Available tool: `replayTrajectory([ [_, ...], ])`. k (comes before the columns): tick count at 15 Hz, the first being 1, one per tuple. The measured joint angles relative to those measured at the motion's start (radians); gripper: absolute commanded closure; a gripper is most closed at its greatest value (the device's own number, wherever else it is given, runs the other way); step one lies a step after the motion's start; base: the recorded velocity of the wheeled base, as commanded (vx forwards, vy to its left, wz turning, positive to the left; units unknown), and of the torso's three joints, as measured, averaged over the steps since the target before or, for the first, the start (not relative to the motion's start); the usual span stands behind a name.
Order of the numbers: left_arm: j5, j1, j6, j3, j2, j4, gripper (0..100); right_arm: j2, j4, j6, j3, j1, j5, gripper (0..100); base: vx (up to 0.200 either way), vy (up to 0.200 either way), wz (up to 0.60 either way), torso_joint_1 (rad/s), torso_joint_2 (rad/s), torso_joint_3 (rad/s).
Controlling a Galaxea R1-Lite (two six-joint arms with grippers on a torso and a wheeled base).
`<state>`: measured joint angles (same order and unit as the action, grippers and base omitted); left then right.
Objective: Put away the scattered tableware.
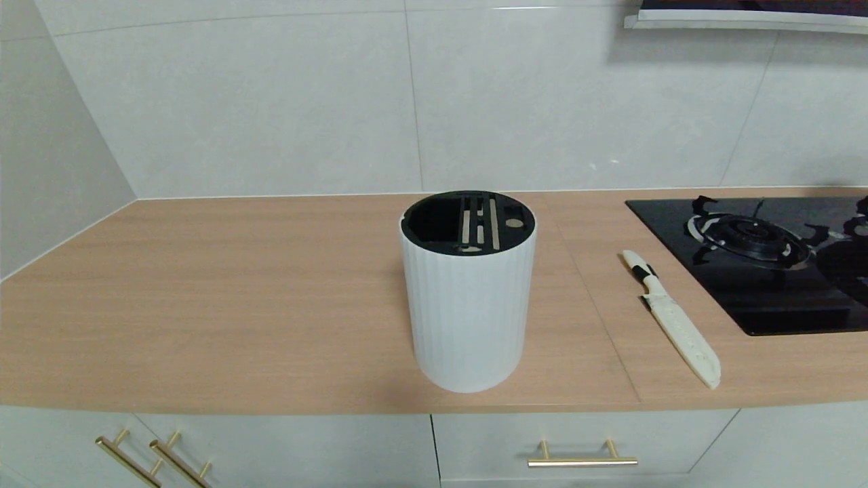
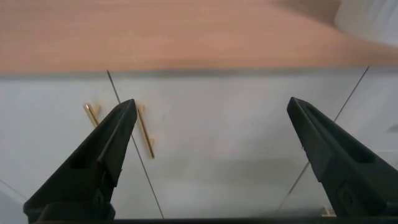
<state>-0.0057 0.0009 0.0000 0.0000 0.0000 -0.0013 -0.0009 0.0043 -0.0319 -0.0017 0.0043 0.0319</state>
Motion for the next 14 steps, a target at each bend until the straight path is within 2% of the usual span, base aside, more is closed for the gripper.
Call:
replayTrajectory([
  [14, 0.000, 0.000, 0.000, 0.000, 0.000, 0.000, 0, 0.000, 0.000, 0.000, 0.000, 0.000, 0.000, 0, 0.000, 0.000, 0.00, 0.254, -0.54, -0.289],
])
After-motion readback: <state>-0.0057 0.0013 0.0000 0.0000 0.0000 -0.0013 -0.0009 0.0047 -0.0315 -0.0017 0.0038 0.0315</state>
